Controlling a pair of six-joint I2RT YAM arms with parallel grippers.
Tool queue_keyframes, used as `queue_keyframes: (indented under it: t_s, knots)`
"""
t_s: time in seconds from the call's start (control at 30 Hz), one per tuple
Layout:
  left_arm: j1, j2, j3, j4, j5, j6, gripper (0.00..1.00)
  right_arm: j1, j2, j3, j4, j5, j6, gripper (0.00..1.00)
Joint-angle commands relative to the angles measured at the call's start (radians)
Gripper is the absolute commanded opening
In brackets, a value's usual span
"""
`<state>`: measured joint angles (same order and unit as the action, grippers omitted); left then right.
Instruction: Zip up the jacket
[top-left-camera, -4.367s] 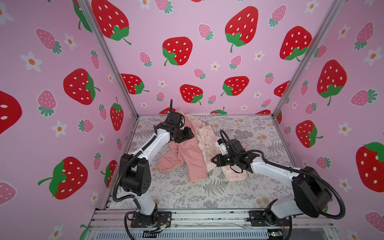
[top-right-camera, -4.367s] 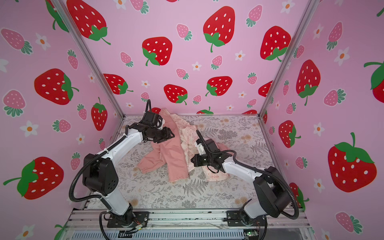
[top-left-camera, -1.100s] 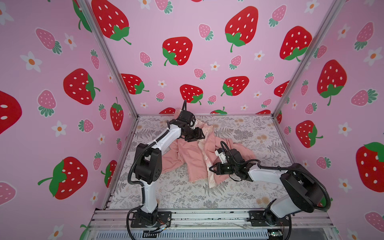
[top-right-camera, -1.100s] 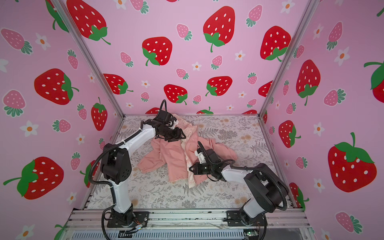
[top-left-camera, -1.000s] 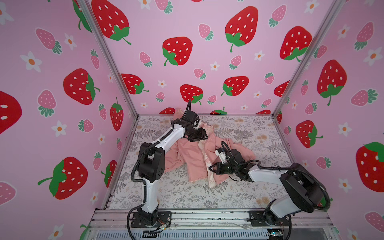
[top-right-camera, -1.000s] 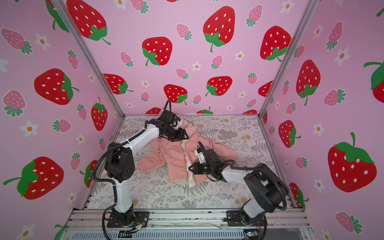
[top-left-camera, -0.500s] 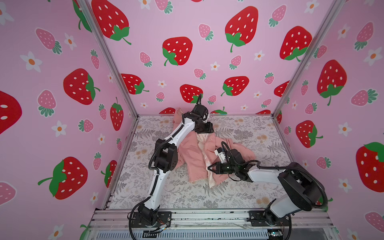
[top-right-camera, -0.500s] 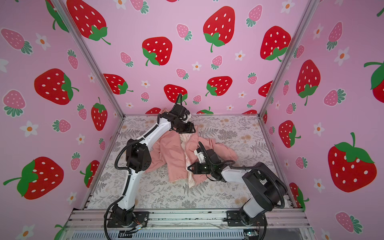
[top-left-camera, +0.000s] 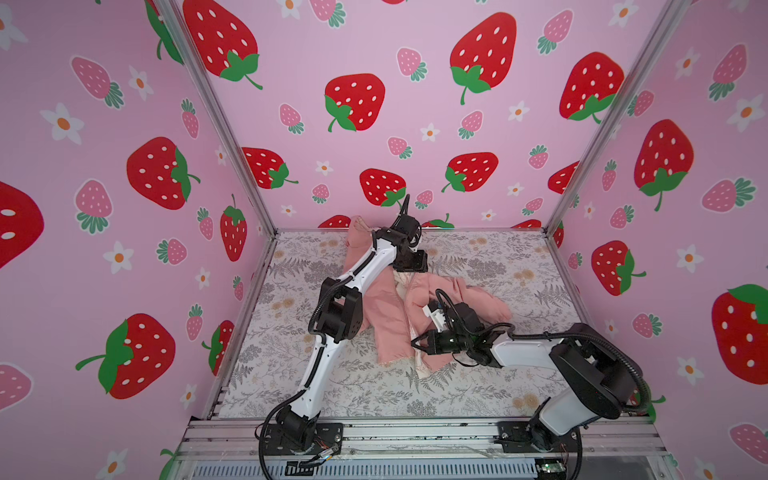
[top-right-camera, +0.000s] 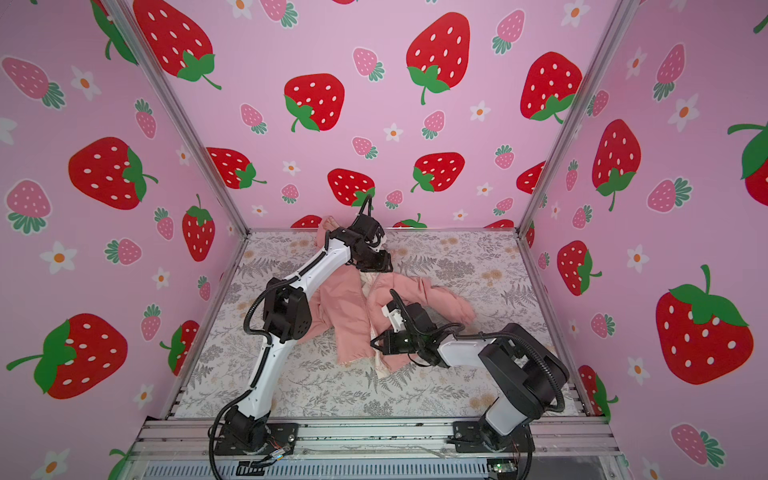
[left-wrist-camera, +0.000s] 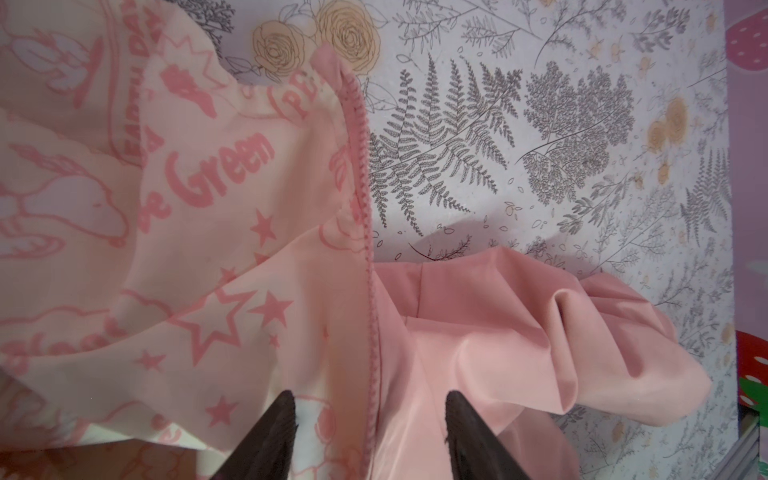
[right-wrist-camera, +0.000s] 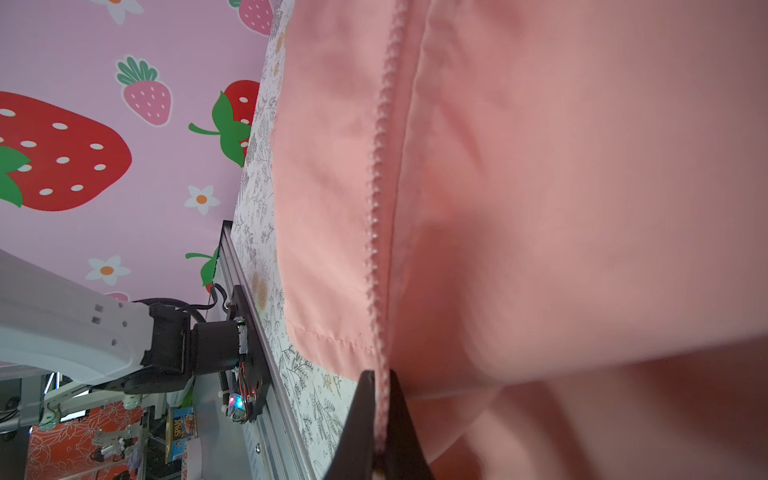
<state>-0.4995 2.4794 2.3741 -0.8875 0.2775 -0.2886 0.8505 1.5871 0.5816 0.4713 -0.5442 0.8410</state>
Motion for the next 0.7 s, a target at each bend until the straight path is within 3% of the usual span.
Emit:
queue_keyframes:
  t_s: [0.0,0.27,0.53,0.67]
  knots:
    - [-0.002,0.015,0.044,-0.005,-0.03,-0.011,0.58,0.024,0.015,-0.018,0.015,0.011,0.014,0.0]
    - [0.018,0.024,0.046,0.062,-0.029,-0.091,0.51,0.038,-0.002,-0.036,0.004,0.027,0.012,0.0]
    - [0.034,0.046,0.072,0.188,0.153,-0.184,0.01,0.017,-0.037,-0.04,-0.062,0.07,-0.008,0.0]
    - [0.036,0.039,0.074,0.312,0.247,-0.262,0.0,-0.055,-0.085,-0.049,-0.114,0.07,-0.031,0.0]
